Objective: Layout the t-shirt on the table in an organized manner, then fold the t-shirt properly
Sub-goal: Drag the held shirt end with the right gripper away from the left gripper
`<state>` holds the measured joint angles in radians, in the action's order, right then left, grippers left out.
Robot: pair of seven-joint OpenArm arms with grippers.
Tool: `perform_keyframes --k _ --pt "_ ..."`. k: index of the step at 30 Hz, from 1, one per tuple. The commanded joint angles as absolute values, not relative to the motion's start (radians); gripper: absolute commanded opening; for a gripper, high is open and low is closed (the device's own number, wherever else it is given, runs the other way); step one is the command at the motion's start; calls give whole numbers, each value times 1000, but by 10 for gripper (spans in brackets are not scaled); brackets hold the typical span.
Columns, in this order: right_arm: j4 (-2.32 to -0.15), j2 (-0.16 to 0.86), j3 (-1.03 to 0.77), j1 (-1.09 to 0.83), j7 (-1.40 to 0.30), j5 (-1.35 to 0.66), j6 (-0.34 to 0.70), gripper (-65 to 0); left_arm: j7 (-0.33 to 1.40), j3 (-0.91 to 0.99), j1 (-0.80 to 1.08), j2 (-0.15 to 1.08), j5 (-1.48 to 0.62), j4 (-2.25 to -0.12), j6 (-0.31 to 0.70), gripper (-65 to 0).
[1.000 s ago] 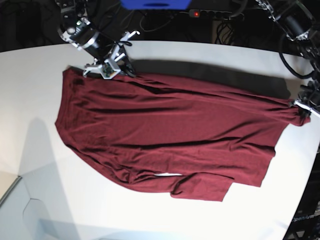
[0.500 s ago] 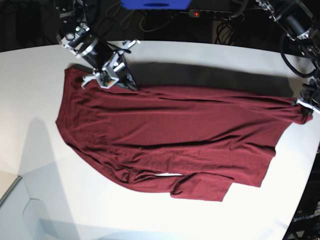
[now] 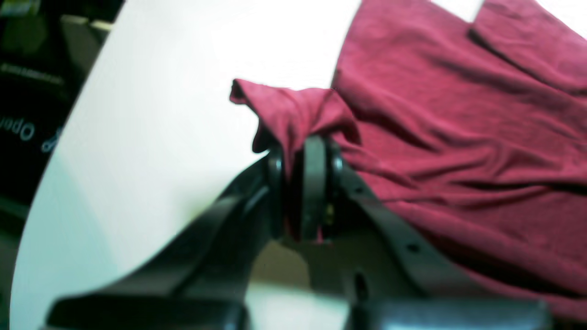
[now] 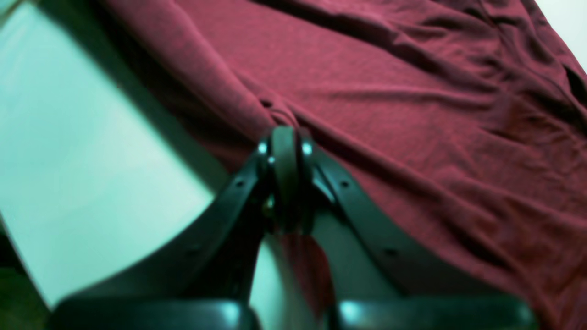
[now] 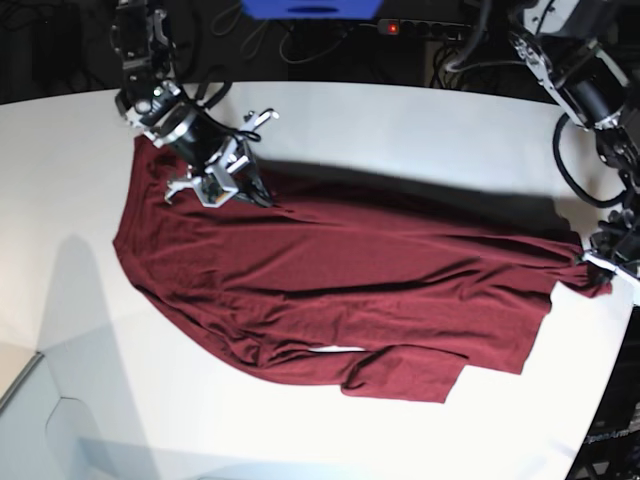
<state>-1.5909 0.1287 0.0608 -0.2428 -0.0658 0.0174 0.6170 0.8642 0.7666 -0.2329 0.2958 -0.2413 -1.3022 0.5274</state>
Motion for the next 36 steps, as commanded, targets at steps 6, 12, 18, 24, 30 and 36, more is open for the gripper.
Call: perform_keyframes --k 6,12,18,24,30,36 --pt "-1552 153 59 -182 -38 -1 621 -650 723 702 -248 314 -252 -1305 521 -648" --pt "-1503 162 58 -134 -38 -1 621 -650 714 699 -249 321 -252 -1233 521 -648" --pt "-1474 163 58 -102 -36 -1 621 -650 713 694 -252 346 -252 -1173 521 -648" --pt "-1406 163 58 -53 -36 -1 621 -650 713 694 -254 358 -251 -1133 521 -648" --pt "-1353 162 58 -8 -36 -1 621 -650 653 694 -254 358 -251 -1082 521 -648" --pt "-1348 162 58 22 -35 -1 621 -650 584 694 -272 358 -251 -1027 521 -648"
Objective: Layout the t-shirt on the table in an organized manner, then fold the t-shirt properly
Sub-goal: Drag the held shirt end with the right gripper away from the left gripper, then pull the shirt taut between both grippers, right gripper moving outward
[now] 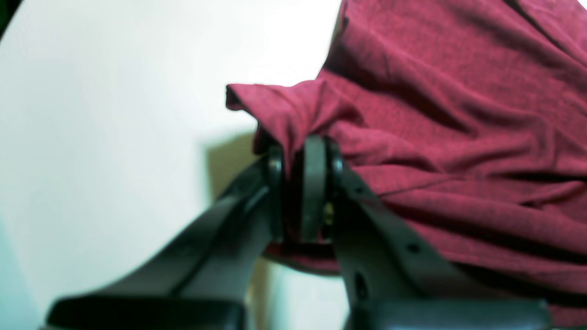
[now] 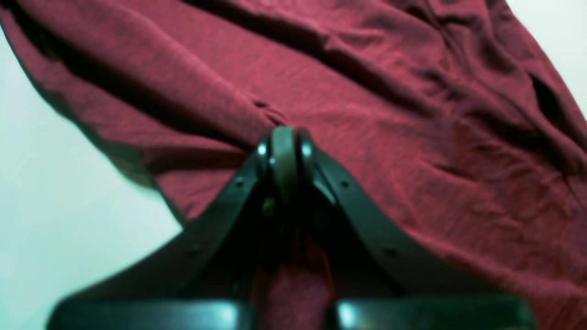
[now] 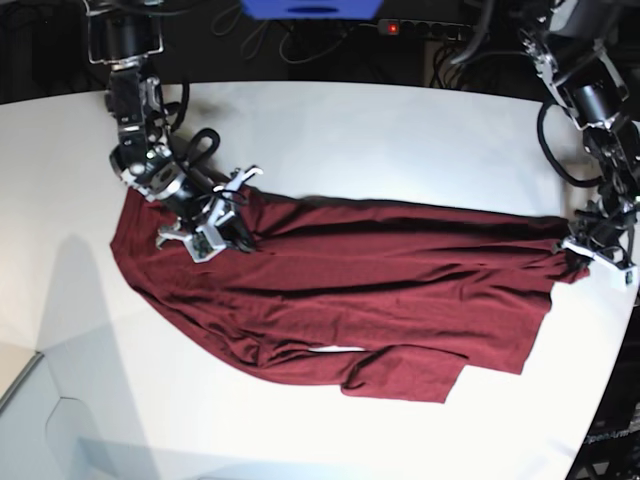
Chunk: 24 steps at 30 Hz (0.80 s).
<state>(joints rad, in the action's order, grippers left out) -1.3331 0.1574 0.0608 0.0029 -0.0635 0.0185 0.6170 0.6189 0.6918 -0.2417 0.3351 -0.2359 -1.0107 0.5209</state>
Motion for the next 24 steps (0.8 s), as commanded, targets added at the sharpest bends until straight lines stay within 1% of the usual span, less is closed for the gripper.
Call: perform_keyframes --k 1,8,12,13,15,17,18,20,22,24 --pt "-1348 162 58 25 -35 -1 621 -650 582 694 -282 357 -251 -1015 521 -648" --pt "-1346 159 58 24 -35 -1 621 -650 582 693 -331 351 -251 -932 521 -645" --pt "-1346 160 58 22 -36 -1 621 -650 590 693 -329 352 -251 -926 521 -643" --pt "-1346 160 58 22 -38 -1 621 -650 590 693 -329 354 -251 -926 521 -632" --pt "-1346 162 58 22 -54 -1 621 -647 590 693 -328 355 -251 -926 521 -577" --pt "-1351 162 58 25 -101 -1 621 -599 591 693 -328 355 -251 -926 521 -498" --pt "-1354 162 58 25 -124 -1 621 -557 591 693 -328 354 -251 -932 521 -445" --pt "-1376 162 58 25 -140 -1 621 -473 591 693 -326 352 -259 -943 529 -366" --pt "-1426 162 56 16 -137 -1 621 -406 591 699 -306 352 -263 -980 530 -322" --pt "-1478 163 39 -8 -137 -1 621 -369 591 702 -297 351 -265 -1032 530 -319"
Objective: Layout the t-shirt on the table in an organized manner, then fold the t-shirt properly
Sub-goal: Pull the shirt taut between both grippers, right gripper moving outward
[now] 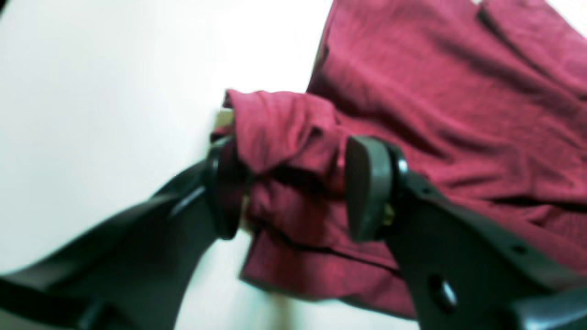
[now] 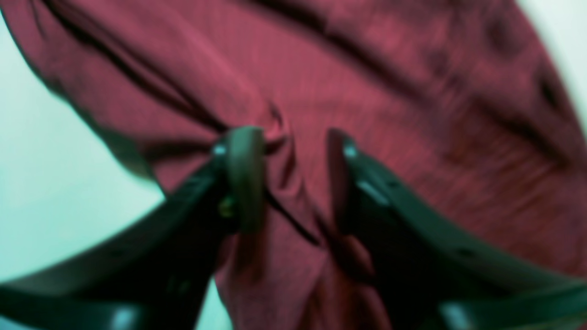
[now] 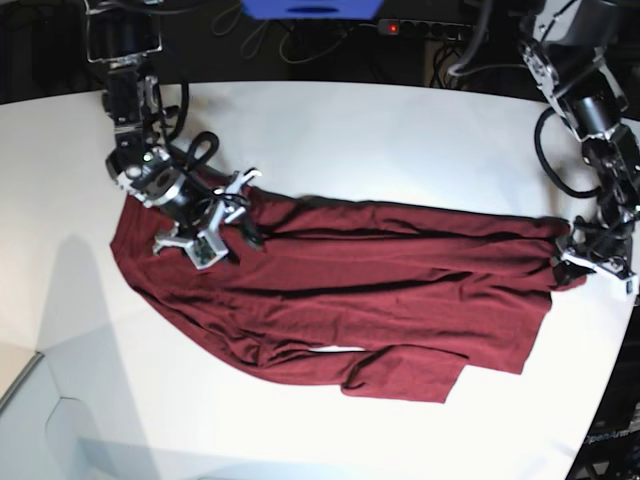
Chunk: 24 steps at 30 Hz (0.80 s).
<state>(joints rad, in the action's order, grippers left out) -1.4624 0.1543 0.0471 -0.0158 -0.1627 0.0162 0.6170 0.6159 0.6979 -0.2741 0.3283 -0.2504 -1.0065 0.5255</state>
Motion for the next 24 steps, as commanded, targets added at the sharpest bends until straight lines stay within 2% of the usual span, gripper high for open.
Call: perform_keyframes --k 1,4,11,20,24 --pt "-1509 163 15 -24 -137 -1 621 -355 591 702 -289 349 -265 -1058 530 -319" --pt "-1587 150 -68 -65 -137 -1 621 -319 591 702 -254 349 -265 -1147 530 -319" --pt "-1613 145 -197 -160 -140 -1 621 -315 581 702 -174 349 -263 -1188 530 -318" --pt "-1621 160 -216 -305 -136 -1 621 -312 578 697 -179 348 -263 -1041 532 -318" --pt "-1621 162 -216 -332 -136 -1 621 -279 578 696 -211 348 -254 -1004 532 -318"
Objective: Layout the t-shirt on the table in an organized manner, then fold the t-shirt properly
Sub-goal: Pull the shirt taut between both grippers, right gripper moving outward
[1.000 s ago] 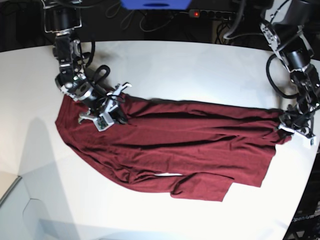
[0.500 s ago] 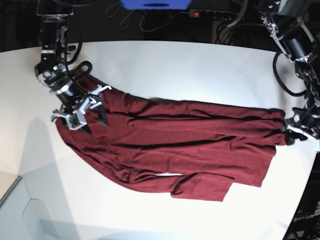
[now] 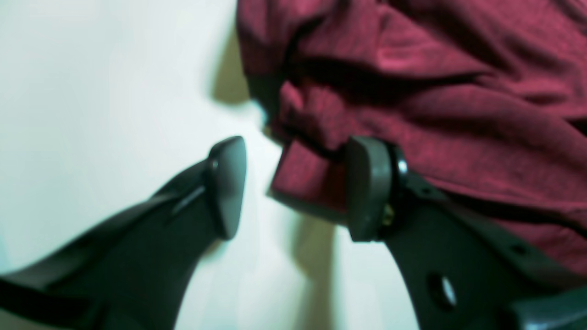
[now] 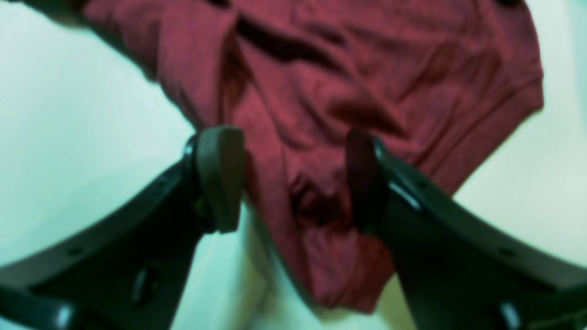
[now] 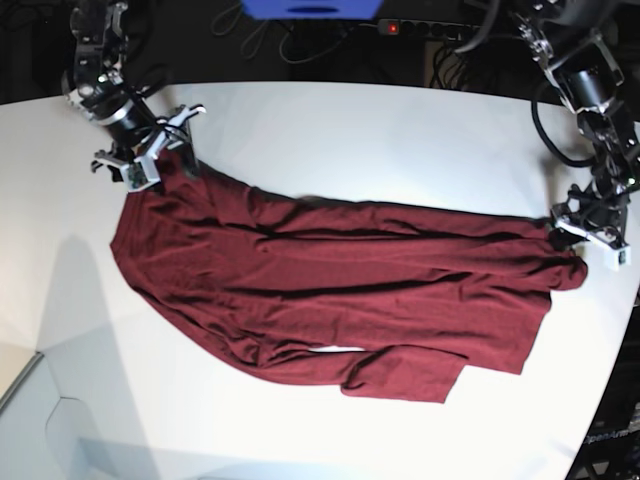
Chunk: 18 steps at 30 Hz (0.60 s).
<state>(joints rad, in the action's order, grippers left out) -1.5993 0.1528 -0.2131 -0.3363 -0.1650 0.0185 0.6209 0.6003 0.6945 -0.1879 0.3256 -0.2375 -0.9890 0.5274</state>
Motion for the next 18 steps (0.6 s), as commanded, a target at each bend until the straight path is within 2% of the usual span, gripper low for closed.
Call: perform_keyframes --k 1,7,18 --pt "-1620 162 -217 -337 -136 -1 621 -268 570 696 -219 348 -254 -992 532 -318" --pt "-1615 162 -255 -354 -136 -1 621 -261 498 694 -223 348 -252 -963 532 -318" --pt "-1615 162 -252 -392 -134 -2 621 -264 496 693 -219 349 -252 -963 532 -318"
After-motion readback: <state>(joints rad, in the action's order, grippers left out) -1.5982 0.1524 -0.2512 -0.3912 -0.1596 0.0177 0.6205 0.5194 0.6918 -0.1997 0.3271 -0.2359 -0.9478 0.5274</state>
